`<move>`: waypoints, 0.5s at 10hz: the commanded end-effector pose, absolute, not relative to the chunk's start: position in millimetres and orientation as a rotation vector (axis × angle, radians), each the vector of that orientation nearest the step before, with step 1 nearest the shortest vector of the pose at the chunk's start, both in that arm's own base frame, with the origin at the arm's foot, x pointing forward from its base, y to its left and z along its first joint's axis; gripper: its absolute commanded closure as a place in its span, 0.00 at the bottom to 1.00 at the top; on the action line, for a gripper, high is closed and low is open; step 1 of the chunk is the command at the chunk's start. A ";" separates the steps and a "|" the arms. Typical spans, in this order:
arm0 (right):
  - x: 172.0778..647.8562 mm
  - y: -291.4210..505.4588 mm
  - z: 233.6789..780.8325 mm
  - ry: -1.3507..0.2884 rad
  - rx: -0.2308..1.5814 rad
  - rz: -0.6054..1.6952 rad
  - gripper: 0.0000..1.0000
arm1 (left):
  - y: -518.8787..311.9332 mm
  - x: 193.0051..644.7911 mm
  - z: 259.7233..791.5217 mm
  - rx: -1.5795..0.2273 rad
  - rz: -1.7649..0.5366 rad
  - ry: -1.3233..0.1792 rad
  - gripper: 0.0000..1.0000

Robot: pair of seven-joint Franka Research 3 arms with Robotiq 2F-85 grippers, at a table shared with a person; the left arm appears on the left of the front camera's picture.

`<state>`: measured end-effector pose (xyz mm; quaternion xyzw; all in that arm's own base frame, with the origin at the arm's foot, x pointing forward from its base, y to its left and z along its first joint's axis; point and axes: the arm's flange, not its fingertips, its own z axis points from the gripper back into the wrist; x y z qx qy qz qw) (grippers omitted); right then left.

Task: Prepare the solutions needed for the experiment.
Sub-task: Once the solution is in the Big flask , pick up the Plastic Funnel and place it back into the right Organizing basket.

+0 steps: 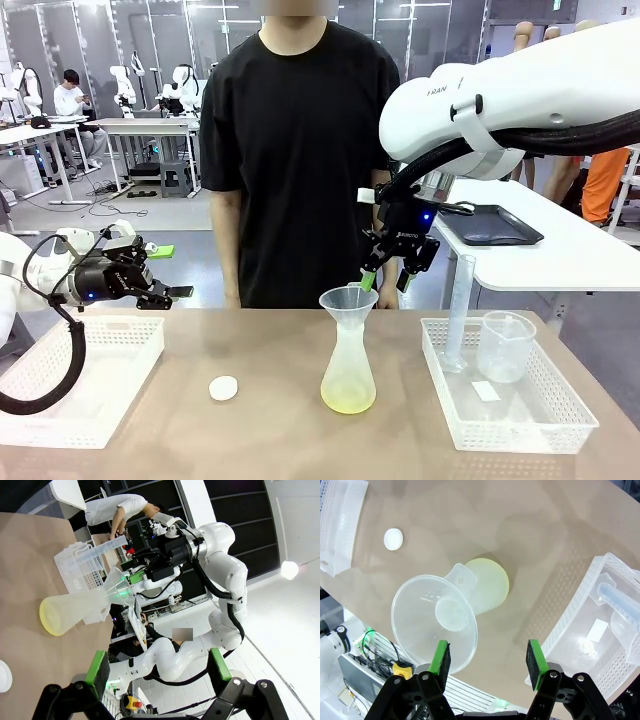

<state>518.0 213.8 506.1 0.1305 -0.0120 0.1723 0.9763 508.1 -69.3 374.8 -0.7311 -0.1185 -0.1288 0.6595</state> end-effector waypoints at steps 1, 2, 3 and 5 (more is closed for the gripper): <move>517.0 213.2 505.5 -0.038 0.253 0.349 0.23 | -69.2 508.8 375.0 -1.669 -0.312 -0.276 0.00; 517.0 213.2 505.5 -0.038 0.253 0.349 0.23 | -69.2 508.8 375.0 -1.669 -0.312 -0.276 0.00; 518.0 213.8 506.1 -0.024 0.263 0.347 0.23 | -69.2 508.8 375.0 -1.669 -0.312 -0.276 0.00; 526.4 221.5 496.9 0.010 0.248 0.305 0.23 | -69.2 508.8 375.0 -1.669 -0.312 -0.276 0.00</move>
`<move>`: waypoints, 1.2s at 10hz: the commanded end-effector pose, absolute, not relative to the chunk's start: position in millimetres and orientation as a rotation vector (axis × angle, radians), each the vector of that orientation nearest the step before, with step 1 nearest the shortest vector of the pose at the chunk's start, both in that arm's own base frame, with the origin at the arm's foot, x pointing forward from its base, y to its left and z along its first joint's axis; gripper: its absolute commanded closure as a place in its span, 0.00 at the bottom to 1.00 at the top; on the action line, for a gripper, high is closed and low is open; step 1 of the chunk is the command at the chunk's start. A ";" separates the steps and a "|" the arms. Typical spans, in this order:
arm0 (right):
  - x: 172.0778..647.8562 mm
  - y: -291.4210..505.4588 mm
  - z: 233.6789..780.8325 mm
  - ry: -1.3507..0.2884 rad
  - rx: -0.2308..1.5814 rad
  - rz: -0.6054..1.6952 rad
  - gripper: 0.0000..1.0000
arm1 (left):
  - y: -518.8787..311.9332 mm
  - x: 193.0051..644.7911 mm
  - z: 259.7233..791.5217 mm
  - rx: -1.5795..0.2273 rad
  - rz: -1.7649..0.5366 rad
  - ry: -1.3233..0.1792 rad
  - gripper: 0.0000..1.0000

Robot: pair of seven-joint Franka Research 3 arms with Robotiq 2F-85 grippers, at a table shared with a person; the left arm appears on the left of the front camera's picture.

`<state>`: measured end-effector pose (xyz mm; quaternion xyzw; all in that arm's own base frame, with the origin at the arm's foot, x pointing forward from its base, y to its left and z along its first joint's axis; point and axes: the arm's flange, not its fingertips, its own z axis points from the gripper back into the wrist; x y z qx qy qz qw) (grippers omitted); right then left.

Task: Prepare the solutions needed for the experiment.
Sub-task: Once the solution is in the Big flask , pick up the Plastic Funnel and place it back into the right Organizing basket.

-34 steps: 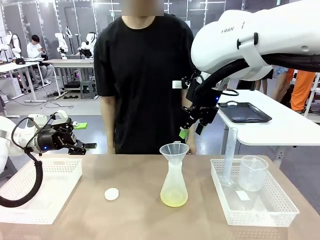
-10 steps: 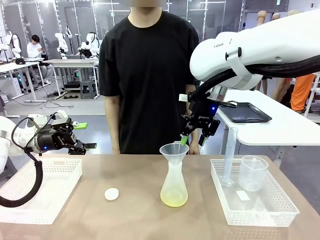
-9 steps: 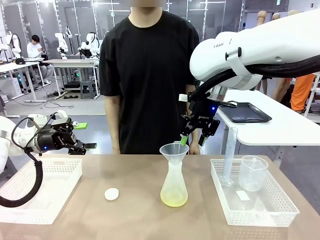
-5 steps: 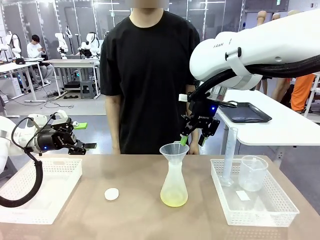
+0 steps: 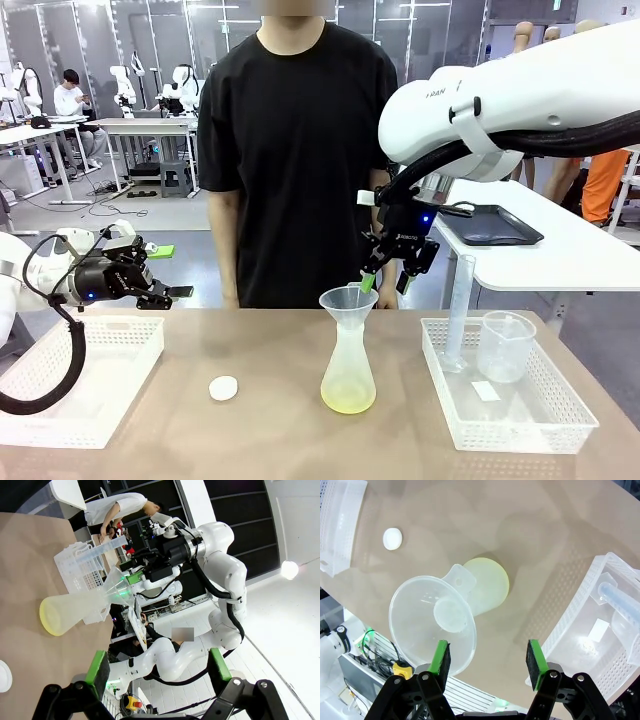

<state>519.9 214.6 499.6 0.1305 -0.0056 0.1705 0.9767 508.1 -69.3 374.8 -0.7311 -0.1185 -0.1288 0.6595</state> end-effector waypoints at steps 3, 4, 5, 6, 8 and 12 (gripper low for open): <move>532.8 229.6 488.5 0.048 0.265 0.292 0.23 | -69.2 508.8 375.0 -1.669 -0.312 -0.276 0.00; 535.4 231.6 485.1 0.061 0.269 0.284 0.23 | -69.2 508.8 375.0 -1.669 -0.312 -0.276 0.00; 536.4 231.9 483.7 0.071 0.282 0.279 0.23 | -69.2 508.8 375.0 -1.669 -0.312 -0.276 0.00; 537.3 232.9 481.8 0.074 0.287 0.267 0.34 | -69.2 508.8 375.0 -1.669 -0.312 -0.276 0.00; 537.2 234.5 480.0 0.073 0.284 0.247 0.52 | -69.2 508.8 375.0 -1.669 -0.312 -0.276 0.00; 537.6 237.0 476.7 0.098 0.292 0.245 0.90 | -69.2 508.8 375.0 -1.669 -0.312 -0.276 0.00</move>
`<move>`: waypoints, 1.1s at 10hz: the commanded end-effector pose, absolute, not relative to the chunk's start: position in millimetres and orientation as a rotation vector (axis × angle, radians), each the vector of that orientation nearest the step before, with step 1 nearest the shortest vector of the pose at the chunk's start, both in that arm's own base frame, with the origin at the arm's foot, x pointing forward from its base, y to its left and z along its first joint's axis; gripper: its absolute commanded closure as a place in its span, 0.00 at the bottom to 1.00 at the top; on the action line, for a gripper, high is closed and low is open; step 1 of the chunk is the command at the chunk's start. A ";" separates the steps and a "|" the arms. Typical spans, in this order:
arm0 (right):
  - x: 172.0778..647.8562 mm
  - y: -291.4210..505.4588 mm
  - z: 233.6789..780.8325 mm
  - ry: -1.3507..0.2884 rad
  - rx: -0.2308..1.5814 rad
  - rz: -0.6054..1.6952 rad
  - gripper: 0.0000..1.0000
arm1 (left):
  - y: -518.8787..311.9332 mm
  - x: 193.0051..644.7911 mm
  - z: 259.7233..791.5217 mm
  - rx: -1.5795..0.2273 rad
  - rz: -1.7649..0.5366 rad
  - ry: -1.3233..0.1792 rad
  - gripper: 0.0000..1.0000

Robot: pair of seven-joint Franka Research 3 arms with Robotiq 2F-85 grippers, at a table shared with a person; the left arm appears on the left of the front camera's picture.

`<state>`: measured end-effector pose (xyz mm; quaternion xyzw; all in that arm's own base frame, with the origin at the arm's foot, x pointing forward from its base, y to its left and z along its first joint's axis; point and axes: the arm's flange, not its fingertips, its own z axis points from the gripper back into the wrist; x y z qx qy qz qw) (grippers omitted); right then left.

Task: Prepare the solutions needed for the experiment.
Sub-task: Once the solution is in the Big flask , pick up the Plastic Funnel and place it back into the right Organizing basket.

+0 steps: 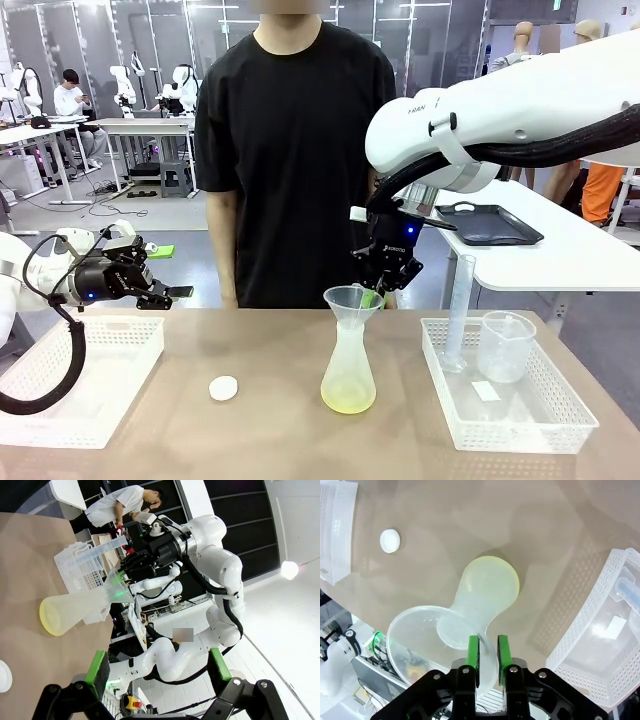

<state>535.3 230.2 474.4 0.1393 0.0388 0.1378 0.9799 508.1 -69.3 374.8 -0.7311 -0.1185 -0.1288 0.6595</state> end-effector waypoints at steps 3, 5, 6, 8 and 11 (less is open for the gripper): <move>537.3 236.8 475.0 0.110 0.304 0.246 1.00 | -69.2 508.8 375.0 -1.669 -0.312 -0.276 0.00; 535.7 237.6 474.0 0.108 0.320 0.257 1.00 | -69.2 508.8 375.0 -1.669 -0.312 -0.276 0.00; 531.0 231.8 481.3 0.095 0.327 0.258 1.00 | -69.2 508.8 375.0 -1.669 -0.312 -0.276 0.00; 525.9 231.1 485.4 0.082 0.349 0.268 1.00 | -69.2 508.8 375.0 -1.669 -0.312 -0.276 0.00; 512.4 226.6 496.9 0.031 0.373 0.311 1.00 | -69.2 508.8 375.0 -1.669 -0.312 -0.276 0.00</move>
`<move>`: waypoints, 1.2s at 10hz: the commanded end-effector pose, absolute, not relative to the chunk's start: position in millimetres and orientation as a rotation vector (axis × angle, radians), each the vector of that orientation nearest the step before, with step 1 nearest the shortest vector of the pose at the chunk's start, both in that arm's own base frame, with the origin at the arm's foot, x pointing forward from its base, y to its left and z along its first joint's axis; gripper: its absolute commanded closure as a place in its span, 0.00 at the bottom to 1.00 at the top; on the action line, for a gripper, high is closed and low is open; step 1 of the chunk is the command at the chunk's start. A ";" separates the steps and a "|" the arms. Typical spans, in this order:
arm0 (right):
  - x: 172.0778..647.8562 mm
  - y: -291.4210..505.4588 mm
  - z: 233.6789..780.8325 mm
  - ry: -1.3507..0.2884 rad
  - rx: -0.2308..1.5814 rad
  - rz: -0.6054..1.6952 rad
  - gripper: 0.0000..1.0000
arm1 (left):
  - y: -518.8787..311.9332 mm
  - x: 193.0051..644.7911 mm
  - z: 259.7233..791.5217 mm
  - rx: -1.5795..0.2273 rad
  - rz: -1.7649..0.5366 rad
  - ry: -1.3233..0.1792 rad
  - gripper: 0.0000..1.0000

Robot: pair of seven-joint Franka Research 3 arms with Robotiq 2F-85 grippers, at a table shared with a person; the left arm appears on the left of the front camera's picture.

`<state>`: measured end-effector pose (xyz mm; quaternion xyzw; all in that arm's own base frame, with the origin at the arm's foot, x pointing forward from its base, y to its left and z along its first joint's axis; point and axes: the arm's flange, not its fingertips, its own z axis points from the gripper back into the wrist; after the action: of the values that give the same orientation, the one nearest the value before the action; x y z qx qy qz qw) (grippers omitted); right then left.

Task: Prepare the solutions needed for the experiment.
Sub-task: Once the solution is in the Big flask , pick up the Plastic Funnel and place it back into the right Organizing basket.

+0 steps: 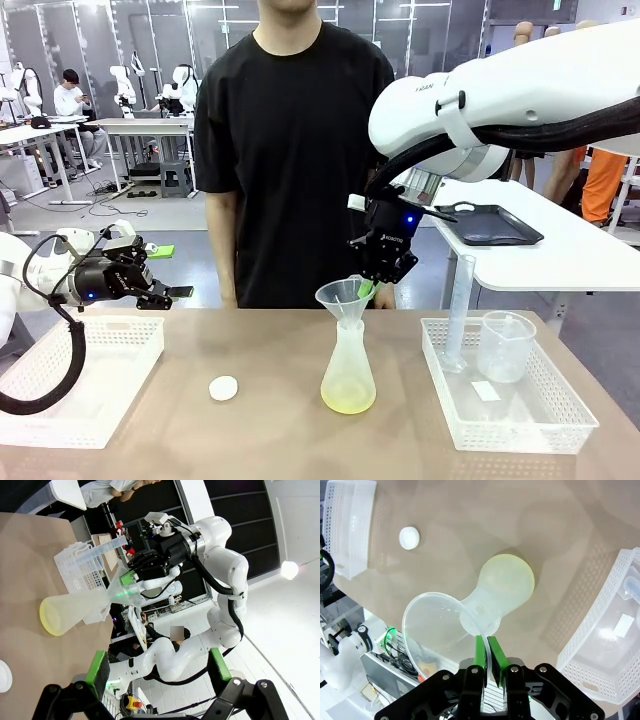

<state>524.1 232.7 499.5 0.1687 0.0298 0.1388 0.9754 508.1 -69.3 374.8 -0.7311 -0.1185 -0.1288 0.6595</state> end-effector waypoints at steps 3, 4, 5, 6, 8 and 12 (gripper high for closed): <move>496.3 223.7 509.3 -0.050 0.397 0.370 1.00 | -69.2 508.8 375.0 -1.669 -0.312 -0.276 0.00; 491.8 221.2 513.2 -0.089 0.413 0.390 1.00 | -69.2 508.8 375.0 -1.669 -0.312 -0.276 0.00; 488.7 218.0 515.9 -0.120 0.421 0.399 1.00 | -69.2 508.8 375.0 -1.669 -0.312 -0.276 0.00; 484.7 215.5 519.4 -0.150 0.432 0.412 1.00 | -69.2 508.8 375.0 -1.669 -0.312 -0.276 0.00; 477.1 213.1 527.2 -0.210 0.443 0.437 1.00 | -69.2 508.8 375.0 -1.669 -0.312 -0.276 0.00; 464.1 202.3 550.4 -0.334 0.415 0.465 1.00 | -69.2 508.8 375.0 -1.669 -0.312 -0.276 0.00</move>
<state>472.6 209.7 553.2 0.1959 -0.1403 0.2188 0.9456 508.1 -69.3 374.8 -0.7311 -0.1185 -0.1288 0.6595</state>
